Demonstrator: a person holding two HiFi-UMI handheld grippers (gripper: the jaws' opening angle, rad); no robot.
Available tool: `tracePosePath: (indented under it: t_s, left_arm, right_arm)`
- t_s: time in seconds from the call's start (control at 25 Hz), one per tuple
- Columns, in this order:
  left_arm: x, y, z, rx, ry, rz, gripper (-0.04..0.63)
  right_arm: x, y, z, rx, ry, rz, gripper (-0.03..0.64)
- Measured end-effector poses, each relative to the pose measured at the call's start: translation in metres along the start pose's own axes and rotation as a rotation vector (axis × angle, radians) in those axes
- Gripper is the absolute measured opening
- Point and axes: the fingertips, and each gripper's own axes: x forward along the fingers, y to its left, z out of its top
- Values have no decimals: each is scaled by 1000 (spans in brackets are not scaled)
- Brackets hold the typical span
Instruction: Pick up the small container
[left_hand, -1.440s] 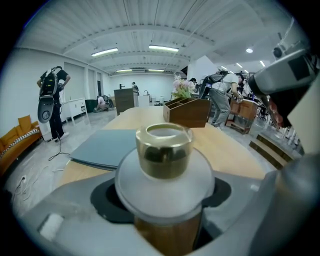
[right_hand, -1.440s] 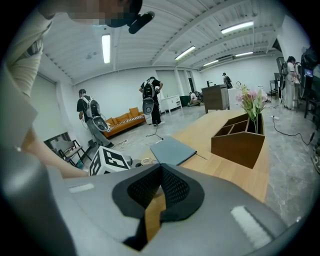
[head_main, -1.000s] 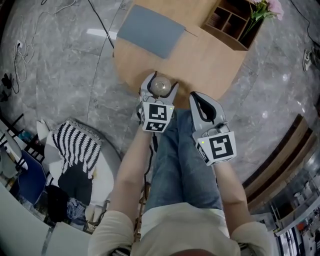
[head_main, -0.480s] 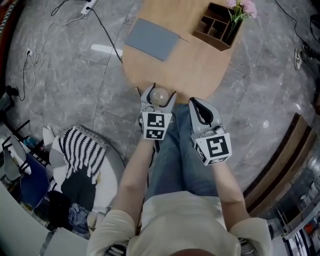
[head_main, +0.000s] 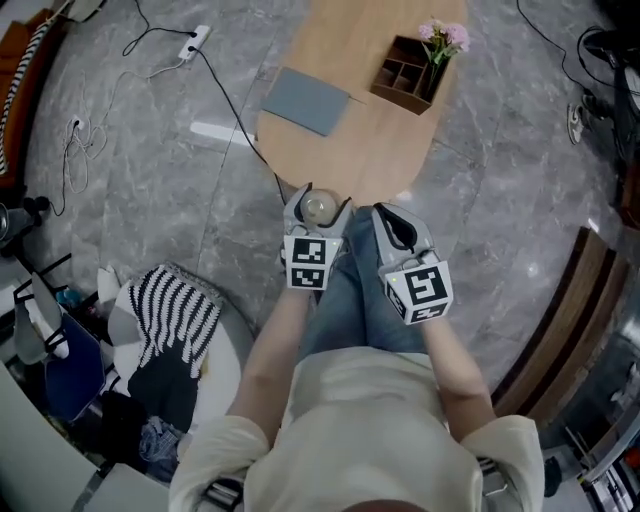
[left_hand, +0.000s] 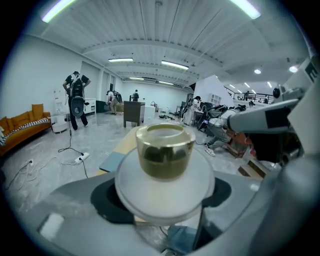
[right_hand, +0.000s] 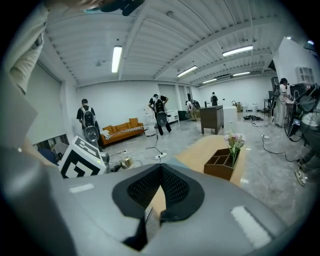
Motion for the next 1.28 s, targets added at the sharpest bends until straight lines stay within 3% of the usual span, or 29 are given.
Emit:
tracePosePath:
  t_s: [0.72, 0.96, 1.28]
  left_arm:
    - [-111, -20, 66, -18, -61, -1, 341]
    - [-126, -23, 85, -40, -89, -13, 341]
    - [-150, -16, 101, -15, -133, 13, 341]
  right_arm:
    - [-57, 37, 73, -66, -66, 40, -2]
    - [-65, 37, 95, -83, -95, 43, -2]
    - [-72, 37, 105, -75, -132, 48, -2]
